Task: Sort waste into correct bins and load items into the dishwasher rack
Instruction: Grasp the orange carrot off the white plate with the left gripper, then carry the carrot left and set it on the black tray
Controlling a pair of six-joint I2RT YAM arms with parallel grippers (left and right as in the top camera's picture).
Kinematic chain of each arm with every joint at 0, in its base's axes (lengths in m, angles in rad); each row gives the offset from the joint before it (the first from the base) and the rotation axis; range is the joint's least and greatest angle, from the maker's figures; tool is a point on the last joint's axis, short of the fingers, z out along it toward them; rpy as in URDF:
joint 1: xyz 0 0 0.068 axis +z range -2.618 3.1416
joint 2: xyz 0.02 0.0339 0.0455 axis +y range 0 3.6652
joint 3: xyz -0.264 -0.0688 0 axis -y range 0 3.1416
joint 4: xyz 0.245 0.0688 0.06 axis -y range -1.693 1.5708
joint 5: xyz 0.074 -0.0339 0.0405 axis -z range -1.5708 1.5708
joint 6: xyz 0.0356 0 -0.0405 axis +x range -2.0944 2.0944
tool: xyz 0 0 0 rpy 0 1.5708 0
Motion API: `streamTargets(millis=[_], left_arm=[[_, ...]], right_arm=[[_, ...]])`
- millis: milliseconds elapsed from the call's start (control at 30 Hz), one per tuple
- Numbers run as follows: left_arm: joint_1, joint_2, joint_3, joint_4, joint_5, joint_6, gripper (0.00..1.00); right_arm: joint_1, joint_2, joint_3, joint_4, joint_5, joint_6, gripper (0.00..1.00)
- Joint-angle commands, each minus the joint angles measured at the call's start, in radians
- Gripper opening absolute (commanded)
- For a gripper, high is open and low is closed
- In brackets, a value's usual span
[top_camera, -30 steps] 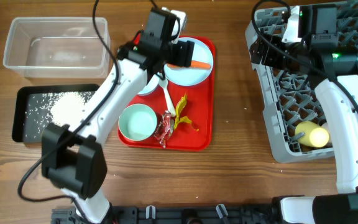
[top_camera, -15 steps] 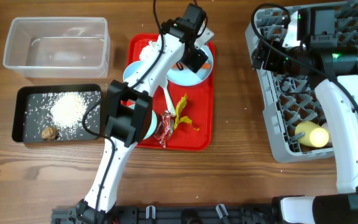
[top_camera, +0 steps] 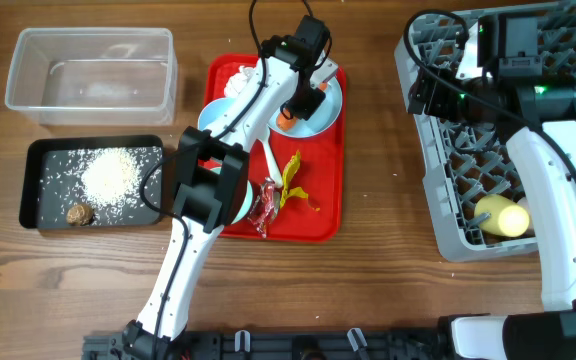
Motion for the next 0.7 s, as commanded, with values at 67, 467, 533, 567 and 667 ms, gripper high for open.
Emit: streamTargets(millis=[67, 467, 533, 567, 667], left_arm=[[0.018, -0.063, 0.013, -0.052, -0.051, -0.167, 0.15], [0.124, -0.433, 0.013, -0.505, -0.049, -0.293, 0.12], [0.177, -0.433, 0.013, -0.6, -0.051, -0.294, 0.1], [0.201, -0.433, 0.013, -0.625, -0.051, -0.296, 0.1], [0.25, -0.438, 0.012, -0.624, -0.047, -0.352, 0.09]], right_arm=[[0.0, 0.002, 0.011, 0.0, 0.03, -0.014, 0.91], [0.001, 0.002, 0.011, 0.011, 0.041, -0.014, 0.91], [0.001, 0.002, 0.011, 0.014, 0.041, -0.014, 0.91], [0.001, 0.002, 0.011, 0.015, 0.041, -0.013, 0.91], [0.001, 0.002, 0.011, 0.017, 0.04, -0.013, 0.91]])
